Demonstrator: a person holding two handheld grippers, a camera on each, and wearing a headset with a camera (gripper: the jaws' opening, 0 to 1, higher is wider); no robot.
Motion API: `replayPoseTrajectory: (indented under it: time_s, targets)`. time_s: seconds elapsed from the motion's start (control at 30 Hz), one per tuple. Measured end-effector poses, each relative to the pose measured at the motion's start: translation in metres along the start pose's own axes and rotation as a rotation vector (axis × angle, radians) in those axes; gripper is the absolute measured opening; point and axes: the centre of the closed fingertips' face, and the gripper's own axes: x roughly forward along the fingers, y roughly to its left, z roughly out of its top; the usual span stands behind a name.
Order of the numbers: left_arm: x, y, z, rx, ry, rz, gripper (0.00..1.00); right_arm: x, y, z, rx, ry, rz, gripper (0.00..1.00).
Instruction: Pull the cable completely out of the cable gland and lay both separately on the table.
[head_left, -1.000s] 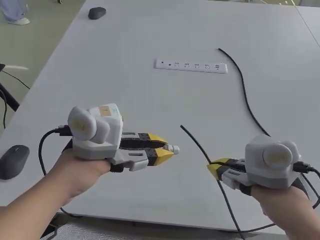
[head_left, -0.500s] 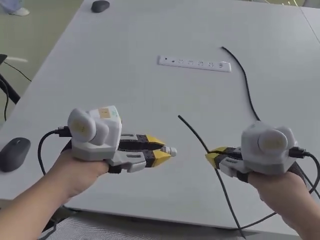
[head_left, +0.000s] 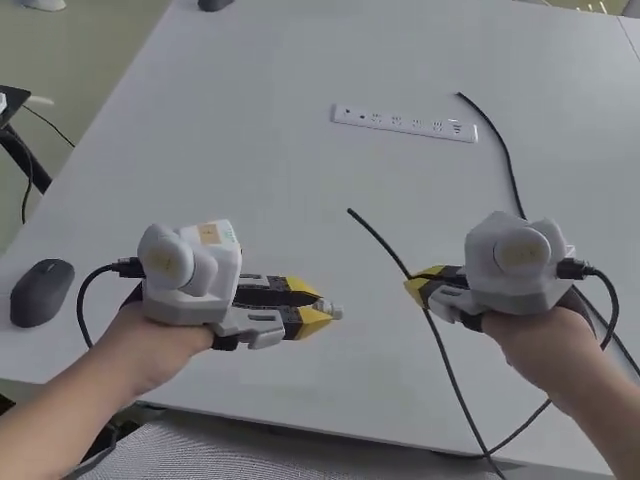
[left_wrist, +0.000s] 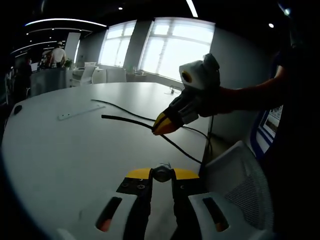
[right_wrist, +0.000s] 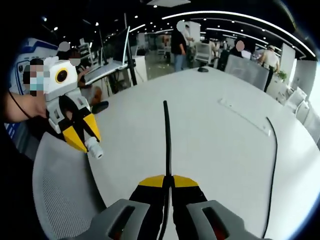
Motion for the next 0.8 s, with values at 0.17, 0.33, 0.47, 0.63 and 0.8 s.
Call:
replayPoseTrajectory:
  time_s: [0.17,0.33,0.47,0.63,0.8]
  targets:
    - [-0.009,0.003,-0.005,-0.003,-0.008,-0.002,0.15,0.01,-0.003,0.014,-0.009,0.008,-0.014,0.0]
    - [-0.017,0.01,-0.01,-0.001,-0.014,-0.004,0.15,0.024,0.001,0.027,-0.034,0.018,-0.012,0.0]
    - [-0.023,0.013,-0.016,-0.002,-0.014,-0.007,0.15,0.037,0.007,0.034,-0.06,0.038,-0.008,0.0]
    - [-0.031,0.019,-0.027,-0.001,-0.016,-0.011,0.15,0.054,0.014,0.041,-0.133,0.064,-0.014,0.0]
    - [-0.04,0.024,-0.038,-0.017,-0.011,-0.016,0.15,0.076,0.023,0.053,-0.169,0.077,-0.004,0.0]
